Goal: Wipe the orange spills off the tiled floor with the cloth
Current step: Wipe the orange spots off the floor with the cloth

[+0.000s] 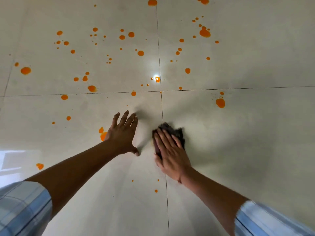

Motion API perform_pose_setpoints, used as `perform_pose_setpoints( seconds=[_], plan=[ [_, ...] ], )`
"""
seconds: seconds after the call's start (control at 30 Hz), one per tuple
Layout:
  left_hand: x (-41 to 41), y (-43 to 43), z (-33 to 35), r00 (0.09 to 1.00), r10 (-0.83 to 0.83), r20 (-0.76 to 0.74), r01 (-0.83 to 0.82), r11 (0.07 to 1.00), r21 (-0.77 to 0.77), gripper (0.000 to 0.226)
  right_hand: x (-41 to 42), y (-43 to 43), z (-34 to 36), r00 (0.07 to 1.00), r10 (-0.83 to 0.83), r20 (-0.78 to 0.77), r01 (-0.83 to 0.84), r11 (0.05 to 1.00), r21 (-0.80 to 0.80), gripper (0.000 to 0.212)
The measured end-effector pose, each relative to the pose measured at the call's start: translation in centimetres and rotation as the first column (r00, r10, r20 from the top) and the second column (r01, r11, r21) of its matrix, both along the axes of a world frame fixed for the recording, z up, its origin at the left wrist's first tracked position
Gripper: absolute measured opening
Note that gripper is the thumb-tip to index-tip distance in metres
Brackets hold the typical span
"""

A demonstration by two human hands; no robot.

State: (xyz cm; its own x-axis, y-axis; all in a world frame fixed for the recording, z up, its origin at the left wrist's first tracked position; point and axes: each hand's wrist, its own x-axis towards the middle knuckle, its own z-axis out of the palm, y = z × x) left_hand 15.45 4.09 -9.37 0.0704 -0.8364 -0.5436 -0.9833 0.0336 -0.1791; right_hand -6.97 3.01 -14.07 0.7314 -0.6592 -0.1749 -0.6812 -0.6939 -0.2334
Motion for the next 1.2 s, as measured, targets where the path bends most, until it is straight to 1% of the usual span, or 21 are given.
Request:
perform_pose_setpoints(
  seconds=[0.1,0.2,0.23,0.27,0.33,0.4,0.47,0.53,0.6,0.63,0.67,0.7,0.73,0.77,0.83,0.87,0.9,1.0,1.03,1.1,1.2],
  plan=[
    [0.0,0.1,0.2,1.000,0.010,-0.012,-0.010,1.000,0.018,0.133,-4.0,-0.6,-0.1,0.998,-0.069,-0.011,0.069,0.997,-0.039,0.069],
    [-0.1,0.1,0.2,1.000,0.011,-0.024,-0.010,1.000,0.026,0.133,1.4,-4.3,-0.1,0.967,-0.253,-0.043,0.250,0.966,-0.059,0.067],
    [0.0,0.1,0.1,1.000,0.015,-0.027,-0.015,1.000,0.022,0.134,3.8,-4.7,0.0,0.961,-0.274,-0.040,0.272,0.961,-0.042,0.067],
    [0.3,0.1,0.0,1.000,0.006,-0.028,-0.006,1.000,0.023,0.136,5.5,-4.4,0.0,0.967,-0.254,-0.026,0.253,0.967,-0.035,0.067],
    [1.0,0.1,0.1,0.999,-0.041,-0.016,0.041,0.999,0.029,0.139,5.7,-1.8,0.0,0.995,-0.095,-0.015,0.095,0.995,-0.015,0.067],
    [1.5,0.2,0.0,0.997,-0.076,0.003,0.076,0.997,0.032,0.140,1.6,1.9,-0.3,0.999,0.042,-0.004,-0.042,0.999,-0.001,0.068],
    [1.5,0.3,0.0,0.997,-0.074,-0.002,0.074,0.997,0.038,0.141,-2.6,3.1,-0.1,0.997,0.079,-0.003,-0.079,0.997,0.000,0.068],
    [1.5,0.3,0.0,0.998,-0.070,-0.003,0.070,0.997,0.031,0.141,-3.0,1.1,-0.2,1.000,0.006,-0.015,-0.006,1.000,-0.027,0.067],
    [1.7,0.4,-0.1,0.997,-0.078,0.008,0.078,0.997,0.014,0.141,0.5,-1.4,0.0,0.985,-0.171,-0.034,0.169,0.984,-0.047,0.067],
    [1.7,0.4,-0.3,0.996,-0.085,0.014,0.085,0.996,0.004,0.140,2.6,-1.7,0.1,0.971,-0.234,-0.044,0.232,0.972,-0.041,0.068],
    [1.8,0.4,-0.3,0.995,-0.094,0.017,0.094,0.996,0.002,0.140,4.2,-1.2,0.2,0.968,-0.247,-0.042,0.246,0.969,-0.027,0.069],
    [1.8,0.4,-0.2,0.995,-0.100,0.018,0.100,0.995,0.003,0.139,4.7,-0.1,0.0,0.978,-0.205,-0.032,0.205,0.979,-0.004,0.069],
    [1.8,0.5,-0.1,0.995,-0.098,0.023,0.098,0.995,0.002,0.139,4.2,1.5,-0.1,0.994,-0.108,-0.024,0.108,0.994,0.020,0.069],
    [1.8,0.4,-0.1,0.994,-0.103,0.030,0.103,0.995,-0.002,0.139,2.6,3.1,-0.1,1.000,-0.006,-0.020,0.007,0.999,0.040,0.069],
    [1.7,0.3,-0.1,0.992,-0.118,0.037,0.118,0.993,-0.004,0.139,-1.8,4.5,0.0,0.993,0.115,-0.014,-0.114,0.993,0.036,0.068],
    [1.6,0.3,0.0,0.992,-0.120,0.041,0.120,0.993,-0.004,0.139,-3.2,3.9,-0.1,0.993,0.119,-0.010,-0.119,0.993,0.017,0.068],
    [1.6,0.3,0.0,0.992,-0.119,0.046,0.120,0.993,-0.006,0.138,-3.7,2.9,-0.1,0.997,0.078,-0.021,-0.078,0.997,0.005,0.068],
    [1.6,0.6,0.0,0.989,-0.135,0.064,0.138,0.990,-0.035,0.133,0.3,0.2,0.4,0.982,-0.179,-0.062,0.179,0.984,-0.015,0.069],
    [1.6,0.9,0.0,0.987,-0.143,0.070,0.147,0.988,-0.050,0.130,1.8,0.6,0.5,0.978,-0.198,-0.063,0.199,0.980,0.003,0.070],
    [1.5,1.9,0.0,0.984,-0.160,0.081,0.166,0.983,-0.075,0.118,2.7,3.7,0.3,0.996,-0.083,-0.033,0.084,0.996,0.039,0.070],
    [1.4,3.8,0.3,0.970,-0.228,0.084,0.237,0.965,-0.111,0.101,-2.0,7.8,0.1,0.993,0.116,0.001,-0.116,0.990,0.075,0.071]
  ],
)
